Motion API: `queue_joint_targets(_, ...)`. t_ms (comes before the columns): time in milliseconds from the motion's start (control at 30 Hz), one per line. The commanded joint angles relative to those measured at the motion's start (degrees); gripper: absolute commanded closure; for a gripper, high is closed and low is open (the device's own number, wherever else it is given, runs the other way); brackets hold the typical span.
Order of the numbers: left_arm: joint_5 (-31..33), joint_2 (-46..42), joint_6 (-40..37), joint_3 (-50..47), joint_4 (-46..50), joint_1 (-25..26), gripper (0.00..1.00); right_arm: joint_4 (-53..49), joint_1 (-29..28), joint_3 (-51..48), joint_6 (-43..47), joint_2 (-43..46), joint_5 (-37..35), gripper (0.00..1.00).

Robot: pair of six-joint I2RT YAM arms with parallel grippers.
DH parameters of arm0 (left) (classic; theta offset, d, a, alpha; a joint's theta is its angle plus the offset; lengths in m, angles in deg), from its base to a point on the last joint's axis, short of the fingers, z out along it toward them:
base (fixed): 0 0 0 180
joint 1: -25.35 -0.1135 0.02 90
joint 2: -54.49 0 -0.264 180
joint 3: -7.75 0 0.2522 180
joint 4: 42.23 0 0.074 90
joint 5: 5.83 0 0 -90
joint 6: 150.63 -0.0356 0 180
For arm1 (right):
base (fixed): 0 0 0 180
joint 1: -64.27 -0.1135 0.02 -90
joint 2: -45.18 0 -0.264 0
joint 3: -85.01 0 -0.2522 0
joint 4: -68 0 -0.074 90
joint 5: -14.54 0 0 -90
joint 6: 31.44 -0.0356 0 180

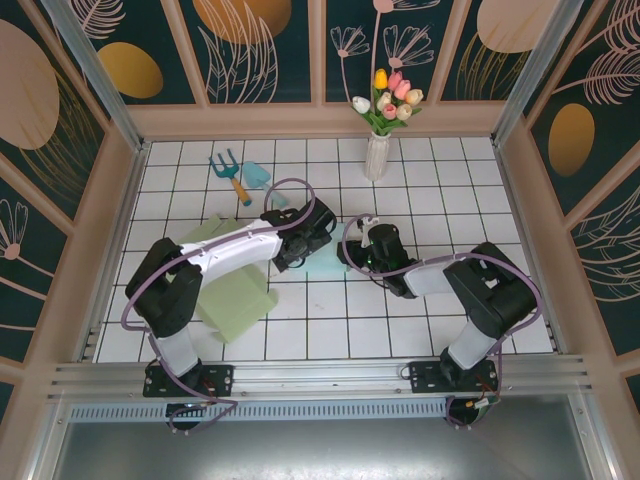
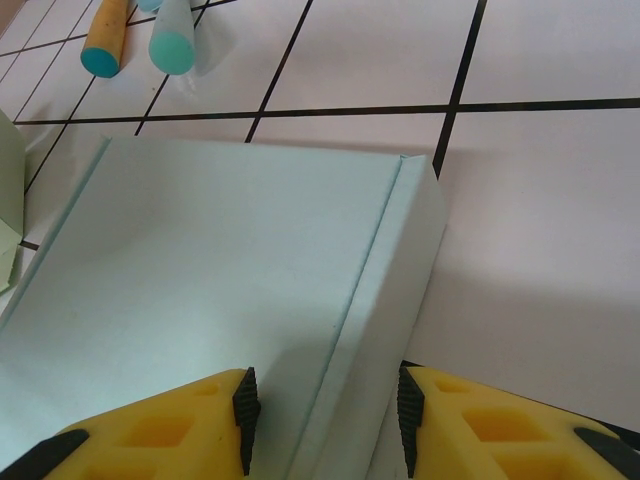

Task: Fold the paper box

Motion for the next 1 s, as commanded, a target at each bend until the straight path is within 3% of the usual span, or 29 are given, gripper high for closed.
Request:
queue_joint_targets(0,-1.9,1.5,2.8,-0.1,1.3,-0.3,0.01,-4.0,-0.4,-1.4,0.1,0.2,-0.9,0.56)
queue_joint_targets(367,-2.6,6.6,1.1,2.7,1.9,-1.9,0.01,-3.7,-0.4,-1.6,0.3,-0.3,-0.5,0.56)
queue_joint_targets(967,-0.5,5.9,-2.7,4.8,5.6,-3.0,0.01,-3.7,-0.4,-1.1,0.8,-1.6,-0.2,0.55)
